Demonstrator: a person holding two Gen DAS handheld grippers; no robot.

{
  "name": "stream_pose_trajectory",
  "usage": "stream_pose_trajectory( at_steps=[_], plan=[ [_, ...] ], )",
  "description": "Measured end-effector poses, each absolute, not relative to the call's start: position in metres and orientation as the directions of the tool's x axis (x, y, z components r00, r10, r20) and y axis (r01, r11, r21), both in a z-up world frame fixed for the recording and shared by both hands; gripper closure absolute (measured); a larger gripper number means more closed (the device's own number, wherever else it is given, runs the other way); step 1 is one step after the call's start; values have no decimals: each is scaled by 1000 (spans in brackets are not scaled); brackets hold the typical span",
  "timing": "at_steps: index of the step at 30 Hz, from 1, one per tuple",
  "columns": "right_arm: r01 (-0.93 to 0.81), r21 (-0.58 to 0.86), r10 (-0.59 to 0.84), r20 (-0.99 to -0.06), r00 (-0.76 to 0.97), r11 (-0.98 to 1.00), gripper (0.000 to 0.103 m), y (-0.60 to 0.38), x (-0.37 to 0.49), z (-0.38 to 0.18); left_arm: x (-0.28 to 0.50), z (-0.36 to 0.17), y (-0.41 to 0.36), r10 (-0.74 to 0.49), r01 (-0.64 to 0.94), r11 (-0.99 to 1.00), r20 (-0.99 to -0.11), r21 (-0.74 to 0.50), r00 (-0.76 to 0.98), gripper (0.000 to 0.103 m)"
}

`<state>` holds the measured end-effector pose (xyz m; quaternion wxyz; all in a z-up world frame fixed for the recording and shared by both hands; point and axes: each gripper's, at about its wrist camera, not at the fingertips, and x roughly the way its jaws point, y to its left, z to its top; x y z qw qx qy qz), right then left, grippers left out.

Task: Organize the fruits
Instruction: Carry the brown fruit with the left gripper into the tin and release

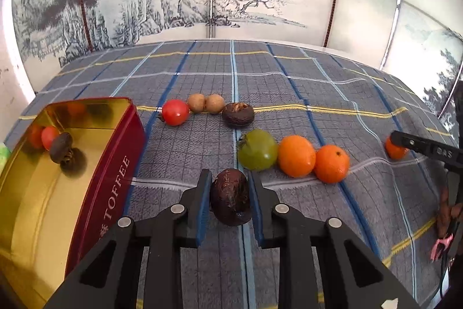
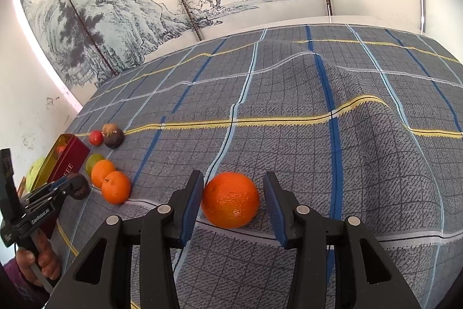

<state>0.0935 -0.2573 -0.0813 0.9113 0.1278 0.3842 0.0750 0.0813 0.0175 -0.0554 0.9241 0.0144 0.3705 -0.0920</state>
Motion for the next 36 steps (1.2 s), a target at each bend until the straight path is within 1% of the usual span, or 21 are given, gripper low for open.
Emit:
stream_pose_trajectory(
  at_steps=[5, 12, 18, 27, 31, 36],
  plan=[
    [-32, 284, 226, -688, 689, 958, 56, -254, 97, -82, 68, -48, 17, -177, 195, 979, -686, -52, 705, 81],
    [-30, 282, 225, -689, 689, 959, 55, -253, 97, -83, 50, -43, 26, -198, 178, 979, -709, -104, 677, 81],
    [-29, 279, 222, -691, 688, 960, 55, -252, 98, -82, 41, -30, 35, -166, 144, 985, -710, -92, 684, 81],
    [-24, 254, 203, -709, 676, 967, 55, -245, 102, -86, 35, 0, 55, -87, 99, 995, -651, -18, 754, 81],
    [-21, 239, 192, -719, 669, 971, 55, -240, 103, -86, 38, 5, 69, -48, 72, 997, -639, 11, 768, 81],
    [-19, 222, 178, -724, 667, 975, 55, -237, 104, -86, 44, 2, 95, -4, 22, 1000, -648, 21, 761, 81]
  ],
)
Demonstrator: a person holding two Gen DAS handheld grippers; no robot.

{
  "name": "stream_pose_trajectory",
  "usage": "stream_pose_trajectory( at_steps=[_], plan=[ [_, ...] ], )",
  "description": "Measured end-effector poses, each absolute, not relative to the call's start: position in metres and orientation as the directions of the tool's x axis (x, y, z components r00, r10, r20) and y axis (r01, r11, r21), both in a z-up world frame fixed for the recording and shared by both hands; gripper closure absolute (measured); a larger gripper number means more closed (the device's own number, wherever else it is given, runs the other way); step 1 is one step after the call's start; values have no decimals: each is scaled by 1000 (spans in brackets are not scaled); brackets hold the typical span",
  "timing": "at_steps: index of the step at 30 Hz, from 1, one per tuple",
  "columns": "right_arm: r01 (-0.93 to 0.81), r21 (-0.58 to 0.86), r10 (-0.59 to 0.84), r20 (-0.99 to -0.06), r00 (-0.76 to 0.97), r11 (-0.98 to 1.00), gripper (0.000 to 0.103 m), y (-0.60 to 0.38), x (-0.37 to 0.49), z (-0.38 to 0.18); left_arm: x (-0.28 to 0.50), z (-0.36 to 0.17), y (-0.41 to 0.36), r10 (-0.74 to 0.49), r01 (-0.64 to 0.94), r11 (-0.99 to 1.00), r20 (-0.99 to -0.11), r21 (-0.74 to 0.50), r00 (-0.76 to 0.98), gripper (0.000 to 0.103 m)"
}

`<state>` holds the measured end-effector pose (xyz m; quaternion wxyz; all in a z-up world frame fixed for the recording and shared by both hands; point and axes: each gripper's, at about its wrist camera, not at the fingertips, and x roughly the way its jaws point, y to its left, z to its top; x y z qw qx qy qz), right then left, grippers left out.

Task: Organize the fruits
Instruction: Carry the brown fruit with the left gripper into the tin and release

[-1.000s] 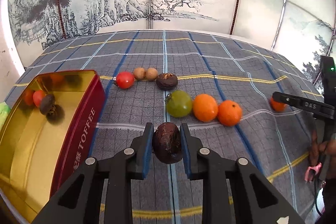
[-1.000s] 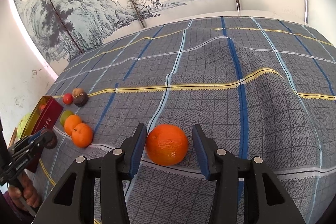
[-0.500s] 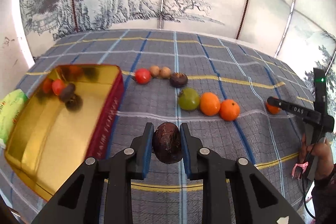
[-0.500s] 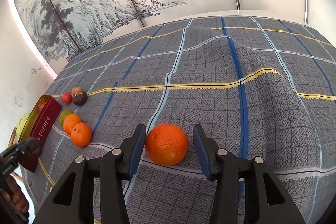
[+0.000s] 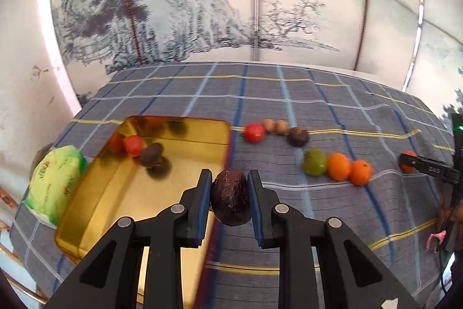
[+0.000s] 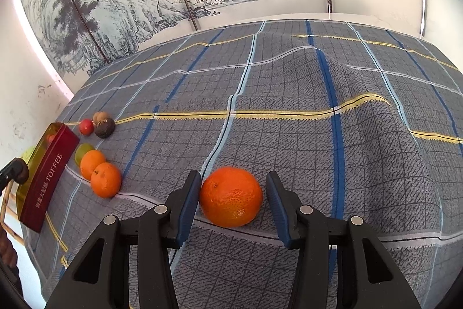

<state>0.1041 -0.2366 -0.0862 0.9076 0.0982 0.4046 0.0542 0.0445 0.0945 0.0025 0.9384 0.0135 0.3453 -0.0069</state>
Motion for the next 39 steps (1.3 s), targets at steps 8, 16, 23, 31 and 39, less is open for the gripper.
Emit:
stream_pose_trajectory(
  at_steps=[8, 16, 23, 31, 39],
  plan=[
    [-16, 218, 173, -725, 666, 976, 55, -234, 105, -86, 54, -5, 136, 101, -74, 995, -658, 68, 746, 81],
    [-14, 214, 169, -727, 666, 977, 55, -232, 106, -86, 61, -24, 165, 163, -137, 986, -683, 93, 712, 81],
    [-11, 205, 160, -730, 665, 979, 55, -229, 107, -86, 65, -35, 179, 185, -170, 981, -696, 91, 694, 81],
    [-8, 199, 154, -732, 664, 980, 55, -226, 108, -86, 69, -43, 187, 207, -184, 977, -697, 110, 686, 81],
    [-6, 194, 149, -733, 663, 981, 55, -223, 109, -86, 68, -43, 190, 211, -190, 976, -683, 108, 700, 77]
  ],
)
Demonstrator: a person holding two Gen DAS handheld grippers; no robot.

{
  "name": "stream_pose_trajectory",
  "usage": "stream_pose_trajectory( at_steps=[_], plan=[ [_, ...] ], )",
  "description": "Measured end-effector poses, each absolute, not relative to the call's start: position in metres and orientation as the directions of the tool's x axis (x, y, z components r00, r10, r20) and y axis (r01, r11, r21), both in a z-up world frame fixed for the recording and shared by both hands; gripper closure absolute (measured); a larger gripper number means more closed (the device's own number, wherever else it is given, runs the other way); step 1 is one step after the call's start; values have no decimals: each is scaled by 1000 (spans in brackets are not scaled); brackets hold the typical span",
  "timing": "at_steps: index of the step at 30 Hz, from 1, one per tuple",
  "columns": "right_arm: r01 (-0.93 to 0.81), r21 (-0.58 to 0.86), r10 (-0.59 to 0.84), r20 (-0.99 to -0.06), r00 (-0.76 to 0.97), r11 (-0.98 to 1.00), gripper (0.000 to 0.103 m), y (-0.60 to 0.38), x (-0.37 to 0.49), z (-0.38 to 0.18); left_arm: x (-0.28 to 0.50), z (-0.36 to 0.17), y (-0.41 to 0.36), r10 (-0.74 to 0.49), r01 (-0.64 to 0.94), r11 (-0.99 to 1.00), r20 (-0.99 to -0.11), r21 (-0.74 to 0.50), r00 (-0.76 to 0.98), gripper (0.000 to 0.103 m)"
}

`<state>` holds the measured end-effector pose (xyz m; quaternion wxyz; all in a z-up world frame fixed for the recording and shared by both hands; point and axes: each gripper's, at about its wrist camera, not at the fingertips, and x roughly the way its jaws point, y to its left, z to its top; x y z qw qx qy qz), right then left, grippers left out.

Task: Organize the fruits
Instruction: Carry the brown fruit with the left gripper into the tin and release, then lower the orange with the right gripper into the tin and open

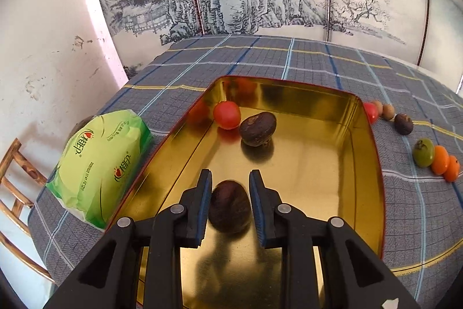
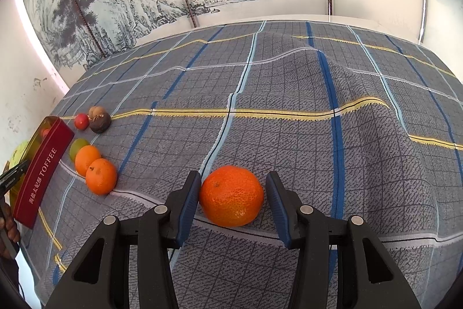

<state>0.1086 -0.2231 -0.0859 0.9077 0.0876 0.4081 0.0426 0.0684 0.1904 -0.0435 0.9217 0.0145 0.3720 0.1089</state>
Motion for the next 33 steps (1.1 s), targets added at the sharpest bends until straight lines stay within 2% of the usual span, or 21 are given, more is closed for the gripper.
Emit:
stream_pose_trajectory(
  at_steps=[1, 3, 8, 10, 13, 15, 19, 21, 25, 29, 33],
  plan=[
    [-6, 194, 149, -733, 663, 981, 55, -223, 109, -86, 68, -43, 190, 210, -188, 976, -678, 106, 705, 74],
    [-5, 191, 146, -734, 663, 982, 55, -221, 109, -86, 65, -40, 190, 208, -185, 977, -658, 105, 724, 53],
    [-2, 178, 135, -737, 662, 984, 55, -218, 110, -86, 49, -29, 186, 204, -174, 979, -542, 106, 815, 33],
    [-5, 171, 132, -738, 662, 985, 60, -218, 111, -86, 45, -27, 187, 202, -177, 979, -500, 98, 842, 33],
    [4, 148, 107, -736, 668, 989, 60, -218, 110, -86, 41, -24, 196, 204, -200, 978, -456, 57, 866, 31],
    [10, 147, 102, -729, 677, 989, 60, -223, 109, -85, 39, -24, 211, 218, -247, 969, -437, -11, 873, 23],
    [29, 130, 74, -718, 692, 991, 60, -219, 102, -80, 38, -29, 241, 230, -325, 935, -457, -141, 859, 18],
    [29, 154, 90, -711, 697, 988, 61, -217, 96, -76, 37, -33, 253, 223, -346, 917, -466, -196, 856, 12],
    [-1, 185, 129, -677, 725, 983, 61, -207, 83, -53, 32, -41, 274, 208, -382, 874, -476, -302, 854, 12],
    [-120, 210, 228, -634, 739, 970, 60, -182, 77, -19, 30, -43, 277, 230, -410, 858, -482, -310, 846, 11],
    [-270, 211, 342, -620, 706, 940, 61, -135, 82, -2, 30, -42, 275, 251, -425, 855, -480, -297, 840, 6]
  ],
)
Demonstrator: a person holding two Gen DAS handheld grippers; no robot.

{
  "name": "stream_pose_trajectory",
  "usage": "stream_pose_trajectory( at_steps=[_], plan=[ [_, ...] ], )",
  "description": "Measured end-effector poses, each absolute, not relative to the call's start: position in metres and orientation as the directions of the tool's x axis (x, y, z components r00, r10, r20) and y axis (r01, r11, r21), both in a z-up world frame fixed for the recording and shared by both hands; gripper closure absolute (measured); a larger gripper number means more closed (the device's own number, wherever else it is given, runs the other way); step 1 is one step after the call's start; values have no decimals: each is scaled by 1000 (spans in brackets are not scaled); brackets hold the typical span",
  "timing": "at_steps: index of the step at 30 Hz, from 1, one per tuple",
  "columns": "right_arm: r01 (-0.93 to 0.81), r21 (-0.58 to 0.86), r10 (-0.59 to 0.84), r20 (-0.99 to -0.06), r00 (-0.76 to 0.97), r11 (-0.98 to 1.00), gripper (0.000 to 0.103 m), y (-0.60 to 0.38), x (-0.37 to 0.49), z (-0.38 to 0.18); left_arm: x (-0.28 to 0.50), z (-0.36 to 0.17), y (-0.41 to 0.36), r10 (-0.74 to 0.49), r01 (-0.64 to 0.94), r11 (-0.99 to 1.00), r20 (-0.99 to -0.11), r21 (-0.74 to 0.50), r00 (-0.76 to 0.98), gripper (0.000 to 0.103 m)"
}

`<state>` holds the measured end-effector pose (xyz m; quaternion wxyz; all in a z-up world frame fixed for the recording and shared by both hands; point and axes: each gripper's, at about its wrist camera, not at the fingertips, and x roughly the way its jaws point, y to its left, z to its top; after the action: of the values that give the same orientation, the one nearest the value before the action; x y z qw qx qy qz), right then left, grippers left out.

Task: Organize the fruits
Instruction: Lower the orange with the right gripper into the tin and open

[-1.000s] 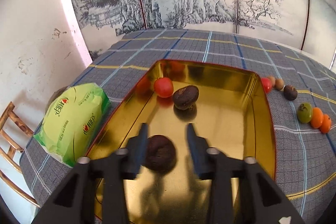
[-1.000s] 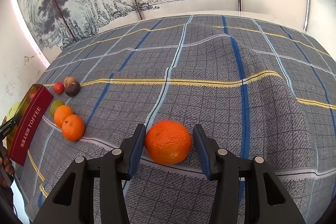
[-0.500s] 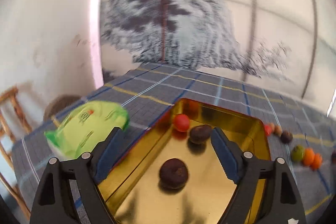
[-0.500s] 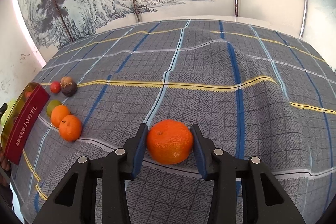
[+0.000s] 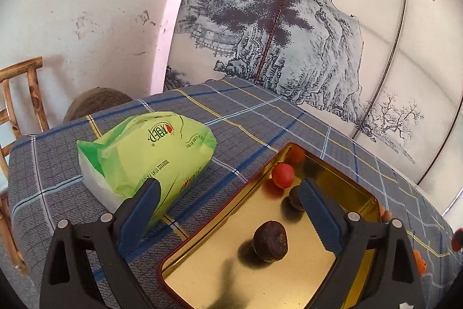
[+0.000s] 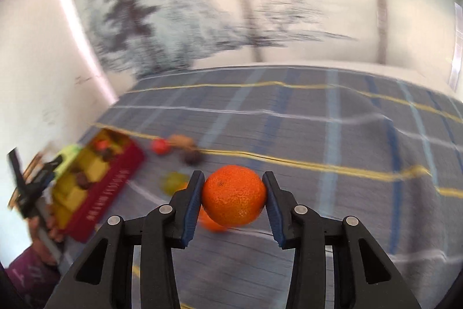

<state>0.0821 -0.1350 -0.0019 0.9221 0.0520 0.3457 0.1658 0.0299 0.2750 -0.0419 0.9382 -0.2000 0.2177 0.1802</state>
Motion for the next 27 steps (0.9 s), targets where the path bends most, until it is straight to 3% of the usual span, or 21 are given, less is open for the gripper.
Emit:
stream_pose_trajectory(
  at_steps=[4, 11, 16, 27],
  plan=[
    [-432, 252, 490, -608, 625, 866, 60, -75, 95, 3, 29, -44, 280, 269, -452, 837, -488, -309, 830, 6],
    [-629, 239, 599, -659, 455, 740, 60, 26, 104, -4, 31, -44, 279, 295, -477, 831, -500, -286, 814, 6],
    [-664, 260, 594, -727, 343, 701, 60, 58, 109, -22, 34, -43, 275, 310, -485, 833, -502, -266, 807, 5],
    [-668, 240, 528, -806, 267, 704, 60, 79, 113, -39, 31, -43, 278, 314, -491, 824, -494, -282, 811, 5]
  ],
)
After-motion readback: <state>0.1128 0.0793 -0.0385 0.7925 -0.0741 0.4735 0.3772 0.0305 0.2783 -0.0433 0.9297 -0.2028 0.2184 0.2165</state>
